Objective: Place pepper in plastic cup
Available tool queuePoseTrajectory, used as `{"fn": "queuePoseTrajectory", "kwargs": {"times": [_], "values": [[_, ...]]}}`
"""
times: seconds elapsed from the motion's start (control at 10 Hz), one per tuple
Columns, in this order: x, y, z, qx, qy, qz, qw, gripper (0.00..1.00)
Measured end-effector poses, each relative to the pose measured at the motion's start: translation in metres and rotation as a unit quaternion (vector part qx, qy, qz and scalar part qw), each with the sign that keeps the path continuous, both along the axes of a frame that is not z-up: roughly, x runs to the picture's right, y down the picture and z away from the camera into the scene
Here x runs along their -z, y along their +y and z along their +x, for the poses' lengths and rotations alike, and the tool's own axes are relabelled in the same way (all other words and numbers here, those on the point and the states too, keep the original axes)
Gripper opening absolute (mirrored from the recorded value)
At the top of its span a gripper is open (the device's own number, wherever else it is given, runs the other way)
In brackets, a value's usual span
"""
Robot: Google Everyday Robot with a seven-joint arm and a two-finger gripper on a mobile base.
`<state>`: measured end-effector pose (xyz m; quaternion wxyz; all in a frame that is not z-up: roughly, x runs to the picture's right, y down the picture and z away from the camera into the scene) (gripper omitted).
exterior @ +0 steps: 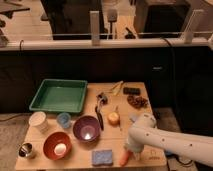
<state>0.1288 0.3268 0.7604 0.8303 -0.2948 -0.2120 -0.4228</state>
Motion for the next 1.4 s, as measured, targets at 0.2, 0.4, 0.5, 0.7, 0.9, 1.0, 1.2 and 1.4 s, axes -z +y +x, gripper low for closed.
{"fn": "queuePoseTrajectory", "kwargs": {"times": [0.2, 0.4, 0.5, 0.7, 0.9, 1.0, 1.2, 1.4], "values": [[0.001, -0.002, -0.002, 0.001, -0.002, 0.001, 1.0000, 0.14], [-0.002, 0.002, 0.004, -0.022, 0.000, 0.005, 0.9997, 0.10], [-0.002, 0.002, 0.005, -0.023, 0.000, 0.006, 0.9997, 0.08], [0.001, -0.001, 0.007, -0.022, 0.002, 0.007, 0.9997, 0.03], [0.003, -0.002, 0.010, -0.028, -0.001, 0.005, 0.9996, 0.03], [0.006, -0.005, 0.018, -0.037, -0.001, 0.005, 0.9993, 0.03], [0.007, -0.010, 0.020, -0.043, -0.003, 0.008, 0.9991, 0.03], [0.008, -0.012, 0.024, -0.050, -0.002, 0.010, 0.9987, 0.11]]}}
